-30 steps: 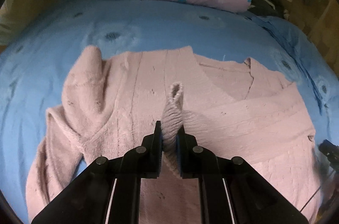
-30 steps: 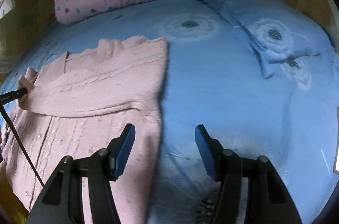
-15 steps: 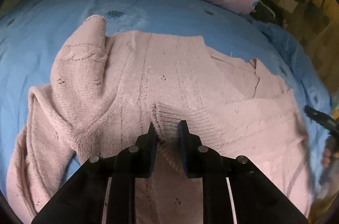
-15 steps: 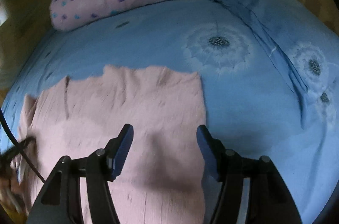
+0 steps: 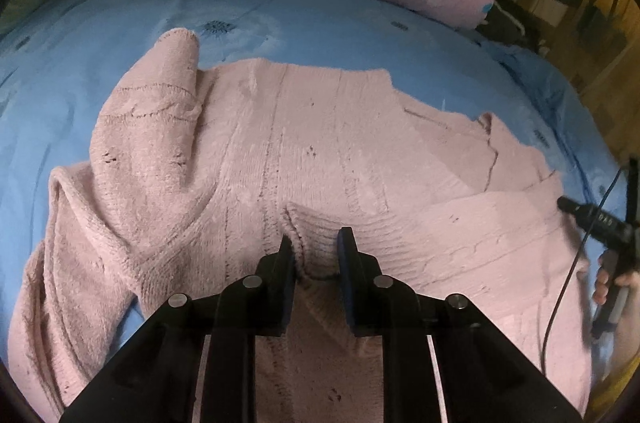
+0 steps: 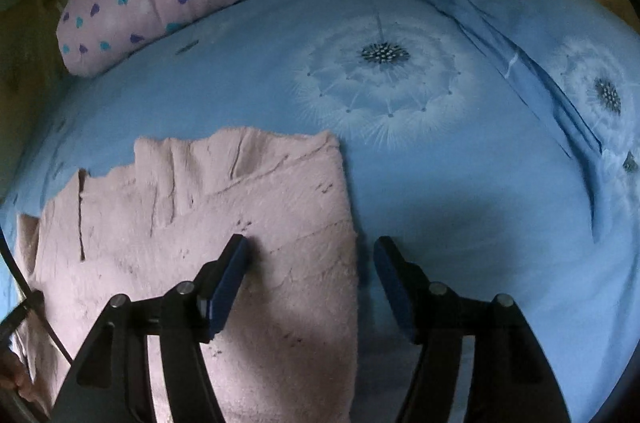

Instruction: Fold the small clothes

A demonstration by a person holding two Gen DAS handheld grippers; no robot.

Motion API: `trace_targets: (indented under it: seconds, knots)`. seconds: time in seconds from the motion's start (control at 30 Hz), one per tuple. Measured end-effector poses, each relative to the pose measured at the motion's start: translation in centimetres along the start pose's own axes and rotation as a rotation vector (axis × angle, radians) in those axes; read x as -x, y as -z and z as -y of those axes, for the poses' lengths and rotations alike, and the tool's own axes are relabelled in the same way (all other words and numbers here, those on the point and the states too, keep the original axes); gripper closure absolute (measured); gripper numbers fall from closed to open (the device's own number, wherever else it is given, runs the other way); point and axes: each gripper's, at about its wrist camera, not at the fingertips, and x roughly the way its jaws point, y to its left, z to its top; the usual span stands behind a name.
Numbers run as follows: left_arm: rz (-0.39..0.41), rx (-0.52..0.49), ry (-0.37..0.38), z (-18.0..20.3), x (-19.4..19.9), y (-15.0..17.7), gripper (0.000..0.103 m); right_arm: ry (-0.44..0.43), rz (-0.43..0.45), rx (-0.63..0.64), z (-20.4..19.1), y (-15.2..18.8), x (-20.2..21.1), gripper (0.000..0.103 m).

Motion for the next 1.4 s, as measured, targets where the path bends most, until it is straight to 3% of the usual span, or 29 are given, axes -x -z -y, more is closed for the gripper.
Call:
trace_targets:
  seconds: [0.17,0.37,0.43,0.53,0.6,0.83,1.0,1.17,1.27,1.4]
  knots:
    - [0.004,0.008,-0.005,-0.1,-0.4,-0.1,0.091,0.058,0.027,0.010,0.3,-0.5,-0.2,0.034]
    - [0.016,0.083,0.028,-1.1,-0.8,-0.3,0.091,0.036,0.057,0.036,0.0,-0.9,-1.1,0.032]
    - [0.027,0.088,0.025,-1.2,-0.6,-0.2,0.098,0.004,0.060,0.038,-0.1,-1.0,-1.2,0.033]
    - [0.039,0.064,0.017,-1.0,-0.2,-0.2,0.103,-0.040,0.055,0.044,-0.3,-1.1,-1.2,0.058]
    - [0.053,0.052,0.014,-0.7,0.1,-0.3,0.103,-0.063,0.053,0.041,-0.5,-1.1,-1.2,0.088]
    - [0.176,-0.042,-0.010,0.9,3.1,-2.4,0.103,-0.057,0.175,-0.004,-0.2,-1.4,1.3,0.090]
    - [0.219,-0.072,-0.012,0.9,2.2,-4.4,0.103,0.026,0.219,0.007,-0.1,-1.5,1.7,0.092]
    - [0.140,-0.081,-0.041,0.6,-1.8,-5.2,0.103,0.080,0.146,0.021,0.4,-1.3,-0.4,0.090]
    - [0.086,-0.063,-0.130,0.4,-2.5,-5.1,0.102,0.100,0.122,-0.001,0.7,-1.2,-0.7,0.078]
    - [0.116,-0.075,-0.140,0.5,-0.8,-5.1,0.091,0.079,0.134,-0.045,1.1,-1.4,0.6,0.072]
